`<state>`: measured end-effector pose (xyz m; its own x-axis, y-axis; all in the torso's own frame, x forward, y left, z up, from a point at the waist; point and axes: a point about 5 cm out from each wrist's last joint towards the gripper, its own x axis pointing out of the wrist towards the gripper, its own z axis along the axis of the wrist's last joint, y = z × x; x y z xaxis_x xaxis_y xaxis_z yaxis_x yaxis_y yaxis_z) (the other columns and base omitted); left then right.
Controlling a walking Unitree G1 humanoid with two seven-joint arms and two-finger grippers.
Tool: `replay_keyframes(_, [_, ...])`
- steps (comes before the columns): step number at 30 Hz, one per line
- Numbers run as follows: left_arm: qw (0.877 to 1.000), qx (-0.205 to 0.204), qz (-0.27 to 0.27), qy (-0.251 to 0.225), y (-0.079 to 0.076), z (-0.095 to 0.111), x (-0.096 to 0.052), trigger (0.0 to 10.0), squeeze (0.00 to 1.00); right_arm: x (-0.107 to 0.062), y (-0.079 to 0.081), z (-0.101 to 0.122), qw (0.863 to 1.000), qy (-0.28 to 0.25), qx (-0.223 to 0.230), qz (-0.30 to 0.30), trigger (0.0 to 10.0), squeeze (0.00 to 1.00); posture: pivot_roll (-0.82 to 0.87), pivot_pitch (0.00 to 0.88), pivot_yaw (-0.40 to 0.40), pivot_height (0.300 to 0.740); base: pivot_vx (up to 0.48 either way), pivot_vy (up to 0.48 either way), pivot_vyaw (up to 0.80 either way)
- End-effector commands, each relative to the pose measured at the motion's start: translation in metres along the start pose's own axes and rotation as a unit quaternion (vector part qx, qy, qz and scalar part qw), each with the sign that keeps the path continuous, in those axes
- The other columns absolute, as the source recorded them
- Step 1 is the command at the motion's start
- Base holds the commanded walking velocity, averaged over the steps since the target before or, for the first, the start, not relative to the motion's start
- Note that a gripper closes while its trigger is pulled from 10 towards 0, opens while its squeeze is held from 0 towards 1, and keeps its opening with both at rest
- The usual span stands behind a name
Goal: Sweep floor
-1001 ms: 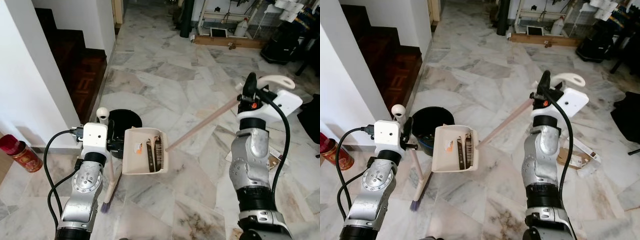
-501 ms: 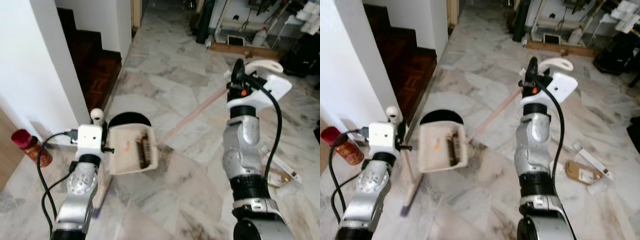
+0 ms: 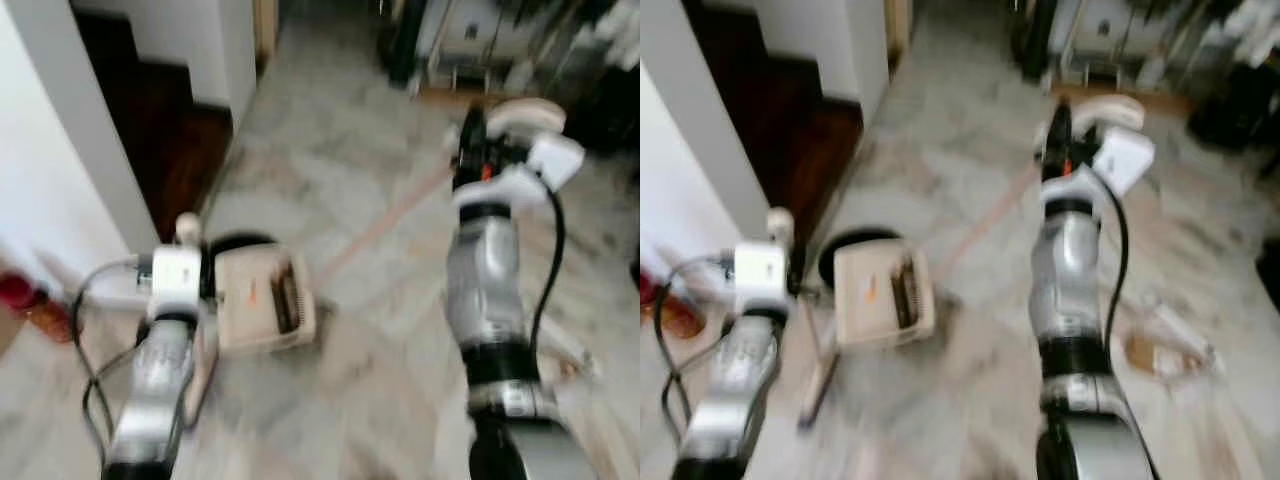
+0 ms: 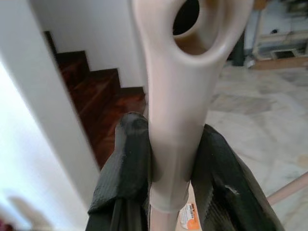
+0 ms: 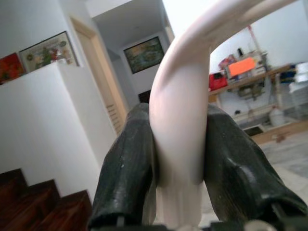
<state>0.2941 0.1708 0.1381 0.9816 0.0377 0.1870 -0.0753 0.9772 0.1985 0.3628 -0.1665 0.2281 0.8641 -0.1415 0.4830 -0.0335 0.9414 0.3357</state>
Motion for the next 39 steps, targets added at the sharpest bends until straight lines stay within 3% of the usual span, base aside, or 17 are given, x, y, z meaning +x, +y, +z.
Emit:
replay_keyframes(1, [1.000,-0.001,0.006,-0.027,0.0032,0.0108,0.0031,10.0,0.00,0.0080,0.0099,0.0159,0.999,-0.037,0.001,0.020,10.0,0.00,0.15,0.064,-0.091,0.740,0.334,0.000,0.56])
replay_keyframes(11, [1.000,0.001,0.016,-0.026,0.0054,0.0108,0.0031,10.0,0.00,0.0096,0.0127,0.0172,0.999,-0.039,0.008,0.028,10.0,0.00,0.15,0.064,-0.095,0.740,0.332,0.000,0.18])
replay_keyframes(20, [1.000,0.002,0.021,-0.022,0.0068,0.0098,0.0025,10.0,0.00,0.0096,0.0139,0.0175,0.999,-0.040,0.009,0.032,10.0,0.00,0.15,0.063,-0.097,0.740,0.336,0.000,0.71])
replay_keyframes(39, [0.999,0.004,0.025,-0.020,0.0086,0.0087,0.0019,10.0,0.00,0.0113,0.0176,0.0236,0.998,-0.054,0.025,0.036,10.0,0.00,0.15,0.058,-0.099,0.740,0.333,0.000,0.00])
